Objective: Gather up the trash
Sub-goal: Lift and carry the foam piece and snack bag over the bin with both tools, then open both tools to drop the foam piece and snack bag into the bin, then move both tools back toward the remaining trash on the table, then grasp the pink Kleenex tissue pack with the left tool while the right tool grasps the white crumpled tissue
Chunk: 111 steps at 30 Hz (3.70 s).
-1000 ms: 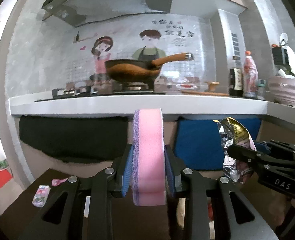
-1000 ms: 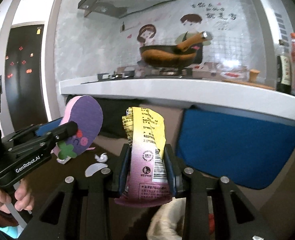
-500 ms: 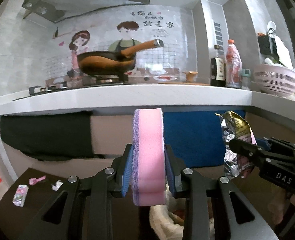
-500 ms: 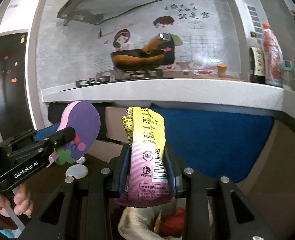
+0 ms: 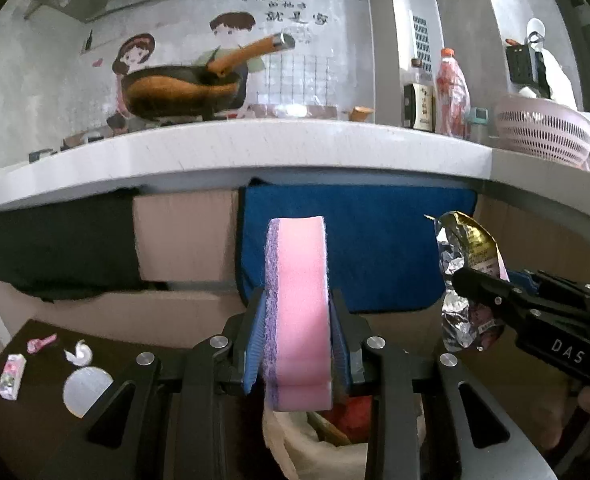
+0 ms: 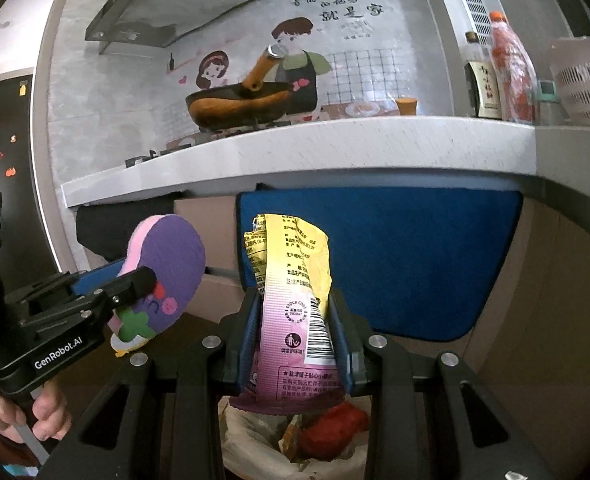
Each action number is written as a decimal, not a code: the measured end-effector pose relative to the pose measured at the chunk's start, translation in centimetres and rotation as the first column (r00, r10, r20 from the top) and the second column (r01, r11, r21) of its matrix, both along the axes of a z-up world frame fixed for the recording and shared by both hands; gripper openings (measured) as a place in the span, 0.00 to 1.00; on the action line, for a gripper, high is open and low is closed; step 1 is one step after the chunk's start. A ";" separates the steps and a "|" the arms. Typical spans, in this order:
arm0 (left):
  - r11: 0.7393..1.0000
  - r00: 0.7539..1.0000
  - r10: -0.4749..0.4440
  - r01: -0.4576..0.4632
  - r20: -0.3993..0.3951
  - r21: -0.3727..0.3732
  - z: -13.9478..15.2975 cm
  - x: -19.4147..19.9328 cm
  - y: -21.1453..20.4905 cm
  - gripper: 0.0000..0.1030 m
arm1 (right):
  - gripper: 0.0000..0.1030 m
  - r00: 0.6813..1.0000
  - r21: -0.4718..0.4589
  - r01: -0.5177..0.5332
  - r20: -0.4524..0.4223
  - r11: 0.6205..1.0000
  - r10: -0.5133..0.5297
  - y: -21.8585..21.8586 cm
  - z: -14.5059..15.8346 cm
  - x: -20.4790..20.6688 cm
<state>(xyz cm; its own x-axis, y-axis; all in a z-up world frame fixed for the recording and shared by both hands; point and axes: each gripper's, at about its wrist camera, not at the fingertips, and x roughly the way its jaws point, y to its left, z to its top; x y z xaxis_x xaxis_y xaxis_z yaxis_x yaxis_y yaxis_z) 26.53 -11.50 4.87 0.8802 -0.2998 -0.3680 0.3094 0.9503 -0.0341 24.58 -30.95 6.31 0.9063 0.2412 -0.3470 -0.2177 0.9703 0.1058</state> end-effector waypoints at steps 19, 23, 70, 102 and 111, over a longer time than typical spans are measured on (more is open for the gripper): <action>0.998 0.983 -0.041 0.034 -0.178 -0.043 -6.3 4.1 -0.2 0.30 | 0.30 0.990 0.023 0.015 -0.142 1.000 -0.011 -0.3 -6.1 3.3; 0.998 0.980 -0.043 0.035 -0.193 -0.043 -7.0 4.6 -0.2 0.30 | 0.30 0.987 0.027 0.021 -0.159 0.999 -0.016 -0.3 -6.8 3.8; 0.964 0.911 0.103 -0.190 -0.400 -0.185 -12.3 6.1 18.5 0.53 | 0.51 0.958 0.075 -0.023 -0.283 0.997 0.043 5.0 -10.1 7.8; 0.794 0.667 0.503 -0.608 -0.550 -0.012 -20.6 14.0 51.8 0.54 | 0.51 0.862 0.049 -0.315 -0.403 0.948 0.307 28.3 -13.2 11.5; 0.817 0.683 0.481 -0.577 -0.550 -0.002 -20.0 11.0 49.5 0.39 | 0.51 0.834 0.013 -0.379 -0.428 0.925 0.348 33.7 -13.6 14.5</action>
<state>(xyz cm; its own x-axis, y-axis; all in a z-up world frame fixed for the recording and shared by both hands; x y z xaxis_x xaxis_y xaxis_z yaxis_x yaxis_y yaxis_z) 37.56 37.95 -15.09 0.6086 0.0610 -0.7911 -0.3522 0.9142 -0.2004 39.12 2.72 -7.28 0.5257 0.4859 -0.6982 -0.5074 0.8379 0.2011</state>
